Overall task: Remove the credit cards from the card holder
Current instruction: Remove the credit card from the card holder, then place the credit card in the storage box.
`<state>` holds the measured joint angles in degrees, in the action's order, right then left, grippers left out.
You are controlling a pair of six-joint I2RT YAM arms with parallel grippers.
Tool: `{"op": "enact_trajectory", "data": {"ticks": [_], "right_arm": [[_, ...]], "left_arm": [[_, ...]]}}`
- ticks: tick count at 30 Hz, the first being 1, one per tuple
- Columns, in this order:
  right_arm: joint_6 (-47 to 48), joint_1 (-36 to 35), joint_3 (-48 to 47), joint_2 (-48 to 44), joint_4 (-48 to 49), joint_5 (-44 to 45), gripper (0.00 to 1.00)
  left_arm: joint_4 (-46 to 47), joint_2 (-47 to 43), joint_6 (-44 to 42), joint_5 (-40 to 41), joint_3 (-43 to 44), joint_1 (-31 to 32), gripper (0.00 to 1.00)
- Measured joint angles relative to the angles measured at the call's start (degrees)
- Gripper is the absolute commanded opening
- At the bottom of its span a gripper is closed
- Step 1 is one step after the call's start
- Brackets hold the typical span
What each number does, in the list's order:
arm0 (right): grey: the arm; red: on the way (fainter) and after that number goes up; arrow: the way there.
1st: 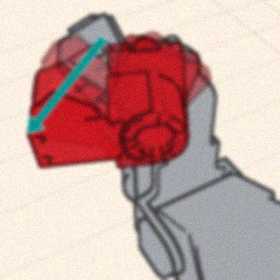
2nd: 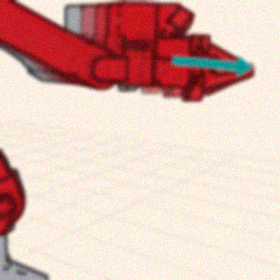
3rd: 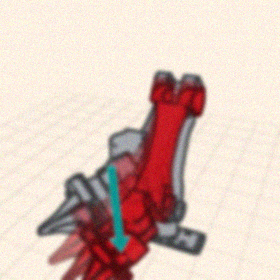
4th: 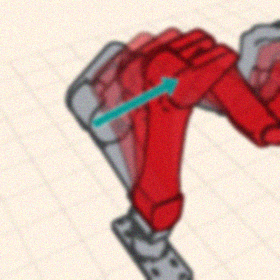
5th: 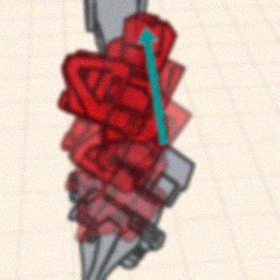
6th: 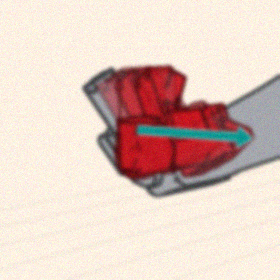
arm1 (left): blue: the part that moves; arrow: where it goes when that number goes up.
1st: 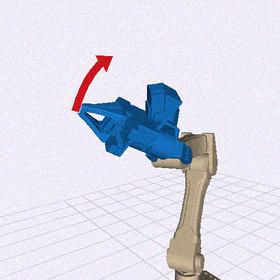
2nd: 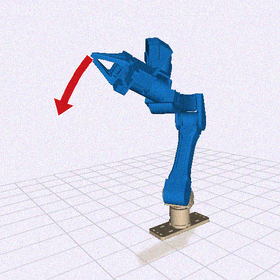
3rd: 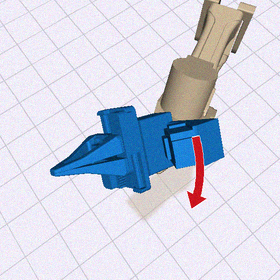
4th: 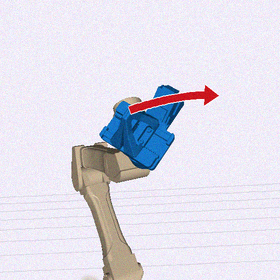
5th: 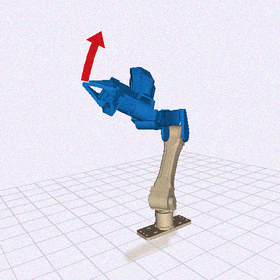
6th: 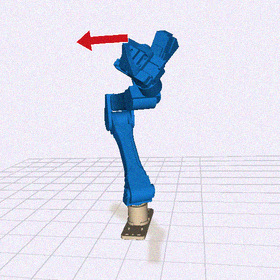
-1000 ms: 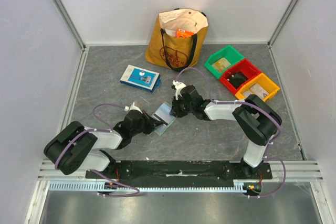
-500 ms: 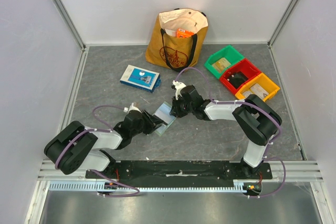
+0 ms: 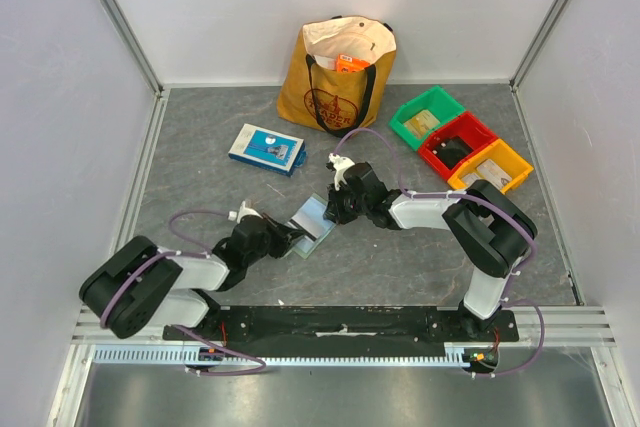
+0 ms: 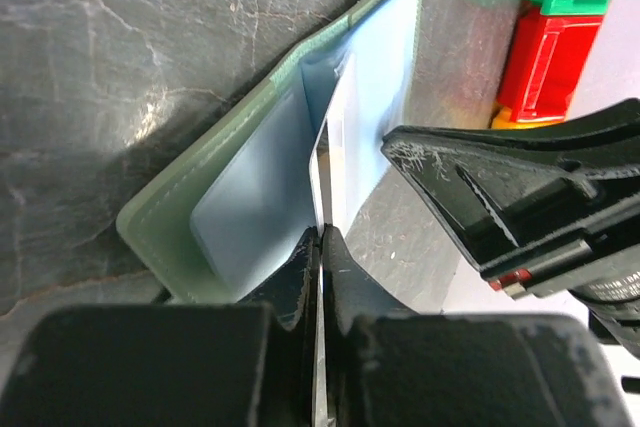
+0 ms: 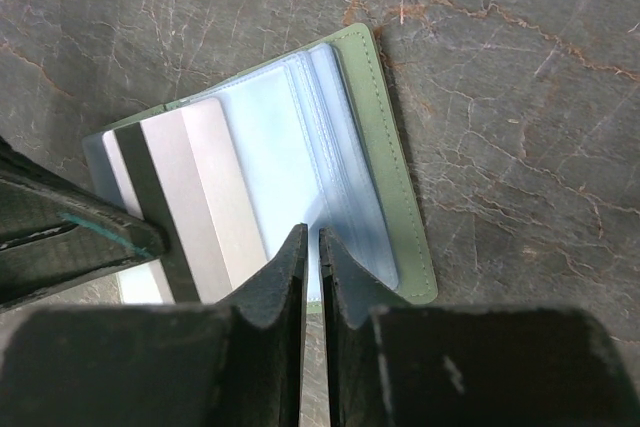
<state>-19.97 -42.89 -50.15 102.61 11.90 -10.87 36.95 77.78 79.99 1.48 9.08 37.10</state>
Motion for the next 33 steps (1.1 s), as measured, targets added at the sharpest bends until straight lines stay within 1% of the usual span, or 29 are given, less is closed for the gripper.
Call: {"op": "enact_trajectory", "data": {"ticks": [5, 7, 11, 13, 15, 19, 22, 23, 27, 30, 33], "right_arm": [[-0.2, 0.0, 0.0, 0.2, 0.2, -0.2, 0.14], [-0.4, 0.0, 0.0, 0.2, 0.2, -0.3, 0.14], [-0.8, 0.0, 0.0, 0.2, 0.2, -0.3, 0.14], [-1.1, 0.0, 0.0, 0.2, 0.2, -0.3, 0.16], [-1.6, 0.0, 0.0, 0.0, 0.0, -0.3, 0.23], [-3.5, 0.0, 0.3, -2.0, -1.7, -0.7, 0.41], [-5.7, 0.0, 1.9, -6.3, -2.3, -0.9, 0.54], [-6.6, 0.0, 2.4, -8.2, -2.3, -0.9, 0.56], [-10.1, 0.0, 5.6, -17.2, 0.4, -0.9, 0.66], [-13.9, 0.0, 10.5, -25.2, 6.3, -1.4, 0.77], [-17.6, 0.0, 14.8, -30.5, 13.0, -3.0, 0.84]], "left_arm": [[-2.1, -6.7, 0.3, 0.0, -2.9, 0.0, 0.02], [-4.3, -10.4, 0.3, 0.0, -4.1, 0.0, 0.02], [-10.8, -19.3, 0.3, 0.0, -5.8, 0.0, 0.02], [-15.2, -24.9, -0.2, 0.2, -5.9, 0.0, 0.02], [-18.8, -30.8, -1.4, 0.4, -6.0, 0.0, 0.02], [-25.2, -43.7, -5.6, 1.6, -6.0, 0.0, 0.02], [-28.3, -51.5, -8.3, 2.5, -6.0, 0.0, 0.02], [-28.7, -53.4, -9.1, 2.8, -6.0, 0.0, 0.02], [-30.5, -57.9, -11.6, 3.3, -5.9, 0.0, 0.02], [-31.2, -58.6, -13.7, 3.7, -4.5, 0.0, 0.02], [-30.2, -58.2, -15.6, 3.9, -2.2, 0.0, 0.02]]}}
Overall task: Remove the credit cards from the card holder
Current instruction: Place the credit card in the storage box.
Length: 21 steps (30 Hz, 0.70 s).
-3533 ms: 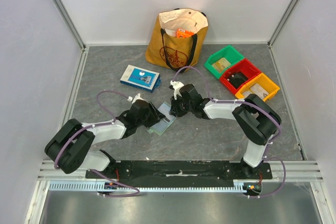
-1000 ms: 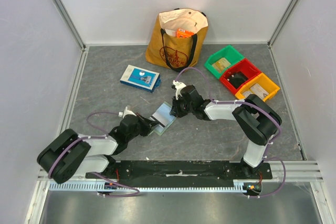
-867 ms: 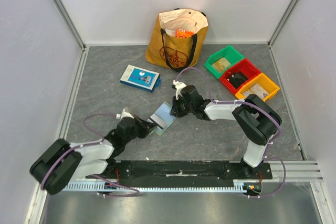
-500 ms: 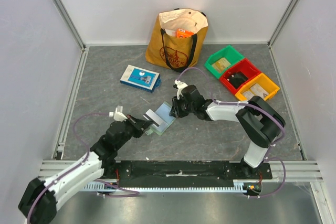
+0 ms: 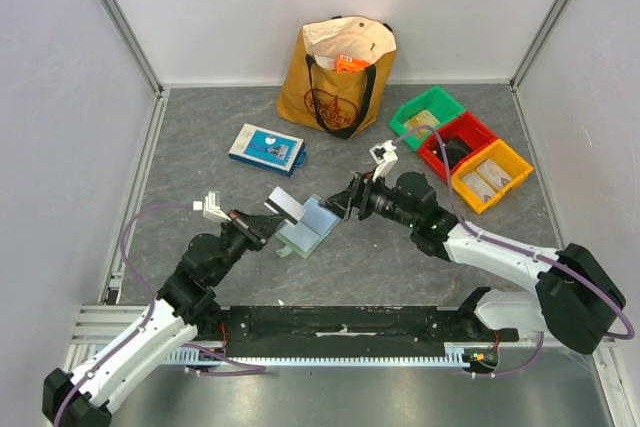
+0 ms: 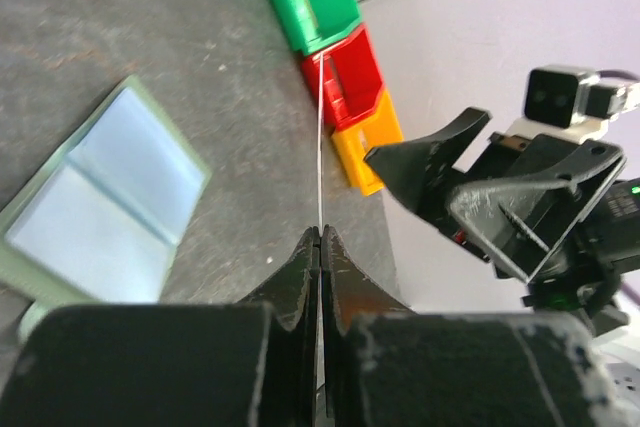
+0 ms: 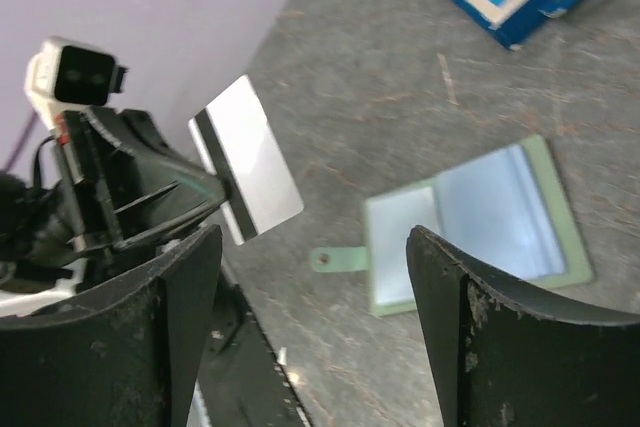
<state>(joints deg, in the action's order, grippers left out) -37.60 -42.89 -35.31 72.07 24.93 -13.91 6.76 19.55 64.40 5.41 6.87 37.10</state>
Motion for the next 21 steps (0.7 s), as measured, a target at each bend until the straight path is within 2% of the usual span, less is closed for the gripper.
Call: {"op": "enact_trajectory", "data": {"ticks": [7, 14, 17, 21], "right_arm": [[-8.5, -0.3, 5.2, -1.5, 14.6, -5.0, 0.87], [-13.9, -2.5, 5.9, 3.4, 25.9, -7.4, 0.82], [-15.4, -3.3, 5.7, 6.1, 28.8, -7.9, 0.74], [-17.1, -3.8, 5.3, 8.9, 32.2, -8.4, 0.55]], "left_arm": [[8.5, 4.8, -1.7, -1.5, 3.5, 0.0, 0.02], [16.7, 10.7, -1.9, -5.2, 4.7, 0.0, 0.02], [19.2, 11.6, -1.8, -6.4, 4.7, 0.0, 0.02], [21.2, 11.9, -1.8, -7.7, 4.8, 0.0, 0.02]]}}
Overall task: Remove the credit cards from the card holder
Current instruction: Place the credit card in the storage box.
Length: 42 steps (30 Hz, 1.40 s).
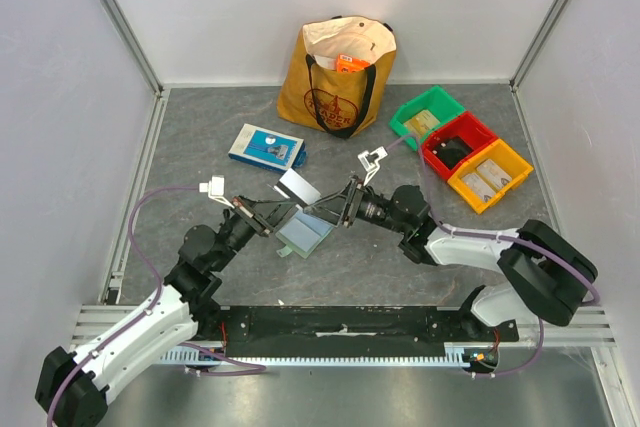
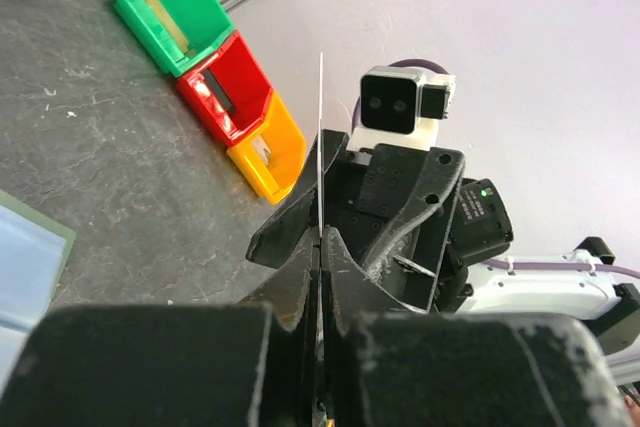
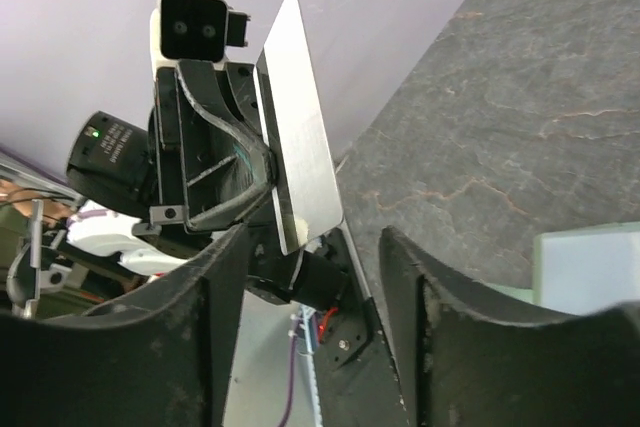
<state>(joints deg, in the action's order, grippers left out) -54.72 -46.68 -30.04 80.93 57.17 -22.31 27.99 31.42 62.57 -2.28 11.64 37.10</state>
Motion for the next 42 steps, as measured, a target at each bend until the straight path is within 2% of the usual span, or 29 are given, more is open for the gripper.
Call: {"op": "enact_trajectory", "data": {"ticks": [3, 8, 10, 15, 19, 24, 30, 34, 42], "right_arm": [[-0.5, 0.0, -0.6, 0.8, 1.6, -0.6, 0.4], [0.2, 0.0, -1.9, 1.0, 2.8, -1.3, 0.0], [0.6, 0.0, -2.0, 1.0, 2.9, -1.4, 0.0], [7.1, -0.1, -3.3, -1.1, -4.3, -1.0, 0.0], [17.6, -0.6, -5.6, -5.5, -16.6, 2.6, 0.0], [33.3, -5.3, -11.1, -8.1, -33.0, 12.6, 0.0], [49.0, -14.7, -13.4, -8.0, -44.1, 29.4, 0.0], [57.2, -19.4, -13.4, -7.8, -46.9, 39.7, 0.0], [70.9, -29.2, -13.4, -5.1, -44.6, 55.6, 0.0]], "left_arm": [[0.7, 0.1, 0.0, -0.9, 0.0, 0.0, 0.02], [1.4, 0.5, 0.1, -1.3, 0.0, 0.0, 0.03], [1.2, 0.5, 0.1, -1.2, 0.0, 0.0, 0.17], [-4.1, -0.8, 0.5, -0.8, 0.5, 0.0, 0.72], [-14.7, -3.8, 1.0, 1.5, 3.7, 0.0, 0.87], [-30.1, -4.1, 1.2, 5.4, 12.3, 0.0, 0.93], [-41.6, 1.8, 1.2, 7.0, 22.7, 0.0, 0.93], [-44.4, 4.9, 1.2, 6.9, 23.9, 0.0, 0.91], [-43.8, 7.7, 2.3, 5.5, 20.7, 0.0, 0.85]]}}
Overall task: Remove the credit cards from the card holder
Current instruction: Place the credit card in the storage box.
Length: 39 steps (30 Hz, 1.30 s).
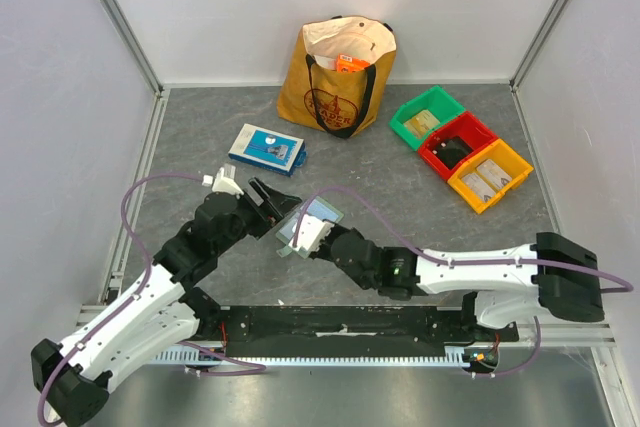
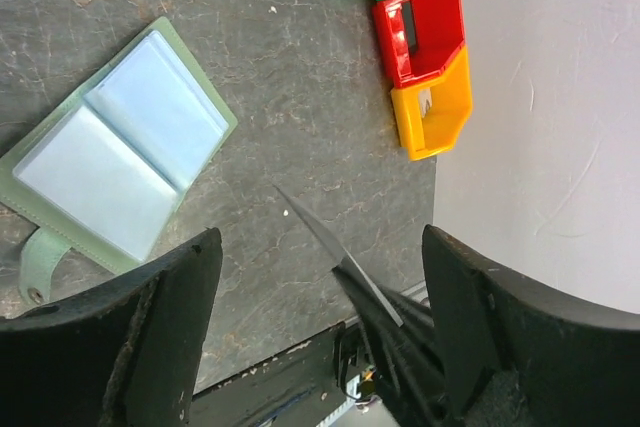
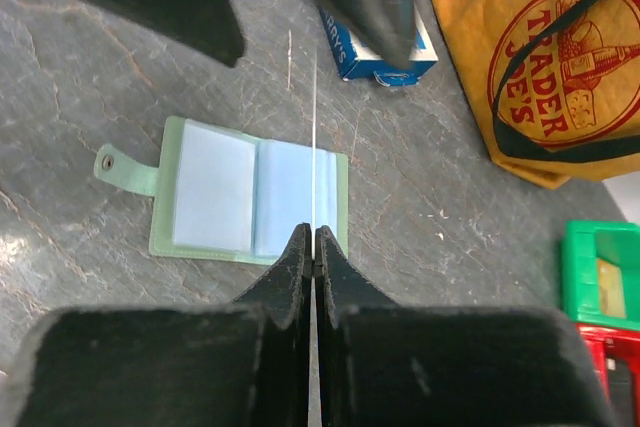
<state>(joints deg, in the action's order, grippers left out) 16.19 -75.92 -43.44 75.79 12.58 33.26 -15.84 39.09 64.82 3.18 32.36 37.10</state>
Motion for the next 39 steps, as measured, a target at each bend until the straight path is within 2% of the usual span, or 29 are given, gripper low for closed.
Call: {"op": "enact_trajectory", "data": {"ticks": [6, 11, 14, 16, 19, 21, 22, 27, 30, 34, 39], "right_arm": [[7.5, -5.3, 0.0, 3.9, 2.6, 7.0, 0.0], [12.0, -7.6, 0.0, 4.8, 6.2, 10.6, 0.0], [14.2, -8.2, 0.0, 5.5, 8.2, 12.3, 0.0], [15.4, -8.4, 0.0, 6.1, 9.0, 13.3, 0.0], [16.9, -8.7, 0.0, 7.4, 10.0, 13.8, 0.06], [17.5, -9.2, 0.0, 8.0, 10.4, 14.1, 0.14], [17.6, -9.4, 0.0, 8.0, 10.6, 14.2, 0.25], [11.7, -8.3, -1.1, 8.0, 8.7, 13.1, 0.64], [5.8, -5.8, -1.7, 7.2, 5.6, 10.7, 0.82], [-3.1, -1.0, -1.7, 4.5, 1.5, 4.6, 0.98], [-15.0, 3.9, -0.5, -0.5, 0.5, -6.2, 0.98]], "left_arm": [[2.6, 1.1, 0.9, -0.7, -0.9, 0.0, 0.77], [3.7, 2.8, 1.2, -2.0, -1.2, 0.0, 0.62], [4.5, 2.9, 1.9, -3.2, -2.5, 0.0, 0.43], [4.5, 2.9, 2.5, -3.9, -3.4, 0.0, 0.26], [5.6, 2.6, 3.4, -4.2, -3.6, 0.0, 0.02], [5.9, 2.1, 3.8, -4.3, -3.6, 0.0, 0.02], [5.9, 1.7, 3.9, -4.3, -3.7, 0.0, 0.02], [9.6, -3.2, 5.8, -1.8, -7.7, 0.0, 0.02], [11.8, -8.0, 8.2, 1.0, -12.3, 0.0, 0.02], [14.4, -13.1, 11.4, 4.6, -17.5, 0.0, 0.02], [18.6, -17.3, 15.0, 8.6, -21.5, 0.0, 0.02]]}}
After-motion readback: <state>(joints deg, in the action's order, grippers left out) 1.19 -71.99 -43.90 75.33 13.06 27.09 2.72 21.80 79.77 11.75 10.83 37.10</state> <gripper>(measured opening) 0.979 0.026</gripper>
